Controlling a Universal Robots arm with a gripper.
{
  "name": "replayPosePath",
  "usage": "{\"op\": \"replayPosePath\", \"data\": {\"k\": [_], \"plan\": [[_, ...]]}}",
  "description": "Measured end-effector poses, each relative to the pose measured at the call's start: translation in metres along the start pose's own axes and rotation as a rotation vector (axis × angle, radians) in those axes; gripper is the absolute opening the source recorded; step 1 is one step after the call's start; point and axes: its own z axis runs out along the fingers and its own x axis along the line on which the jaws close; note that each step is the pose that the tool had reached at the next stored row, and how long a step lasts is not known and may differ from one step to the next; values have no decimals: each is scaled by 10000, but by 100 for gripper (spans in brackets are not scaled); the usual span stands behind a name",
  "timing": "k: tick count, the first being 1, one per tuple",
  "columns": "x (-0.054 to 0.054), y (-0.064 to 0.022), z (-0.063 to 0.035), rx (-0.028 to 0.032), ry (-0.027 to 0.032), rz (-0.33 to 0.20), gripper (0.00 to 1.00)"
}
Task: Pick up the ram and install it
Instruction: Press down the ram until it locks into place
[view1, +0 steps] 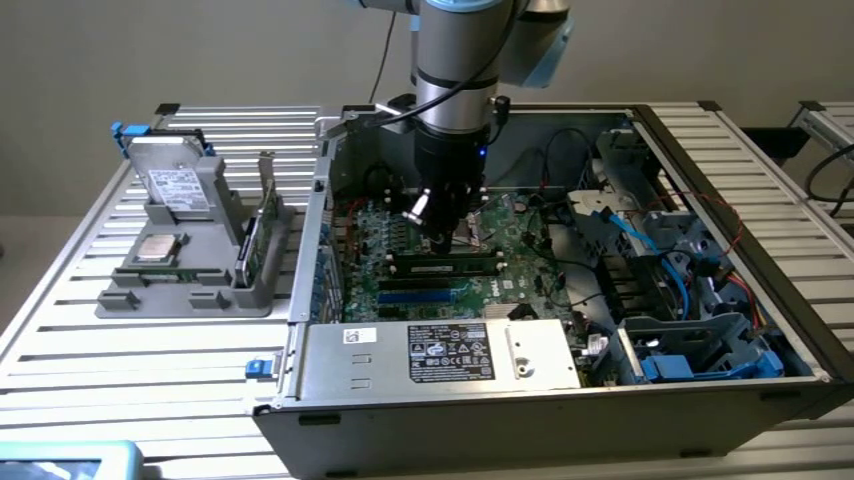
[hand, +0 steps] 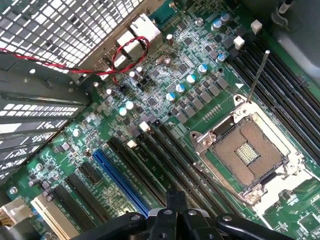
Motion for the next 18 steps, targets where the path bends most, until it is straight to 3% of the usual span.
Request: {"op": "replayPosePath", "data": {"k": [18], "plan": [[0, 0, 0, 43, -108, 1987, 11]]}}
